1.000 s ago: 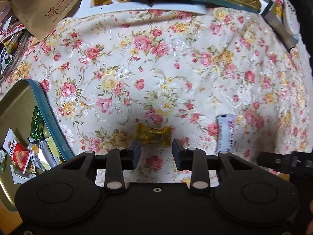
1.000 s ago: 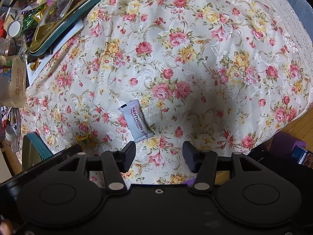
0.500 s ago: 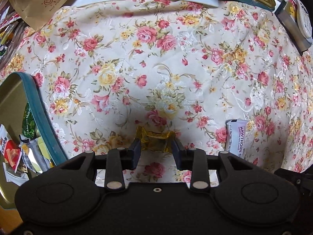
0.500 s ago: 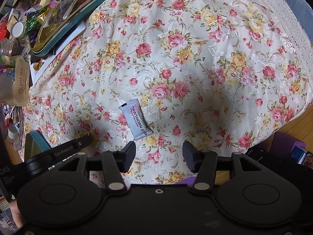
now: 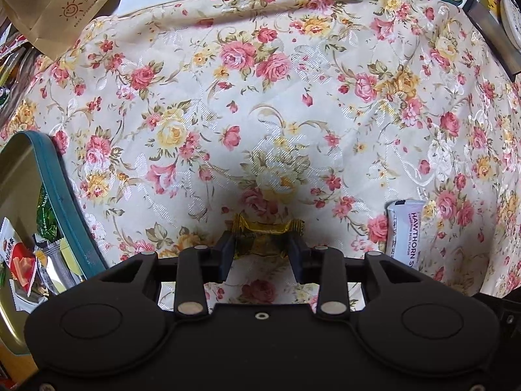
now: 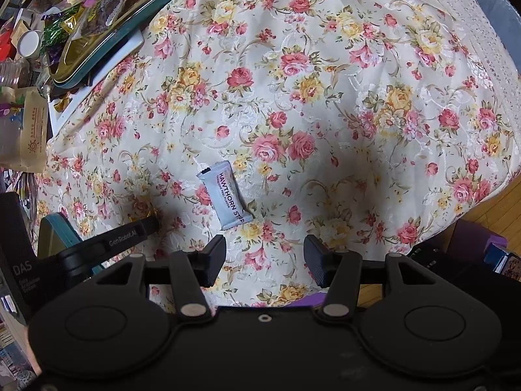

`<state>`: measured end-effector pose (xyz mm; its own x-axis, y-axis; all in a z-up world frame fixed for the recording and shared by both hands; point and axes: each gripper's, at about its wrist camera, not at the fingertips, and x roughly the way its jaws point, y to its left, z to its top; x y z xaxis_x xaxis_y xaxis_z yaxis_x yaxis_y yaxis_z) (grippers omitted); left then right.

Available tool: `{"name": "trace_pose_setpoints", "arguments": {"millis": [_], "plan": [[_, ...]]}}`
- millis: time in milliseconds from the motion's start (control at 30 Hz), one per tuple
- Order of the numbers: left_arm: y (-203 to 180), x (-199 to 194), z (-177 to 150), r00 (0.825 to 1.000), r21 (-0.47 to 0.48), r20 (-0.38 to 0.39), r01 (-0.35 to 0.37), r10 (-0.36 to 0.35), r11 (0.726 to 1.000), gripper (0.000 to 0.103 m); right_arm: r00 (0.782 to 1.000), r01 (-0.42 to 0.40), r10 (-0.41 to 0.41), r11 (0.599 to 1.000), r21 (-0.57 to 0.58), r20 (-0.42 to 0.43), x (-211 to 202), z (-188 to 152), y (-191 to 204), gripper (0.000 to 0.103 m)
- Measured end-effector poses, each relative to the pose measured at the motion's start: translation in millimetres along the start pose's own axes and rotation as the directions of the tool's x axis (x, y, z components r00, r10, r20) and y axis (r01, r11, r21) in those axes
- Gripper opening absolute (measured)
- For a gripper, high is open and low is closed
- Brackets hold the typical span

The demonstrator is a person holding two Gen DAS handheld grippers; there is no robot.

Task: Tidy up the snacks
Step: 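Grasp the gold-wrapped candy with the left tool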

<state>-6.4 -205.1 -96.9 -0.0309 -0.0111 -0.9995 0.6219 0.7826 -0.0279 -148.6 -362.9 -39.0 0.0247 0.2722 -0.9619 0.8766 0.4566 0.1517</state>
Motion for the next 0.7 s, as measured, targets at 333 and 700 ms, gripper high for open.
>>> {"name": "trace_pose_setpoints", "arguments": {"millis": [333,700], "plan": [[-13.1,8.4,6.3,1.0,0.018,0.001,-0.008,0.008,1.0,0.047,1.0,-0.002,0.002,1.0,0.004,-0.005,0.7,0.7,-2.2,0.056],[4.7,-8.4,3.2,0.998,-0.043,0.001,0.061,-0.061,0.997,0.022,0.999,0.031,-0.031,1.0,0.005,0.029,9.3,3.7,-1.5,0.056]]}}
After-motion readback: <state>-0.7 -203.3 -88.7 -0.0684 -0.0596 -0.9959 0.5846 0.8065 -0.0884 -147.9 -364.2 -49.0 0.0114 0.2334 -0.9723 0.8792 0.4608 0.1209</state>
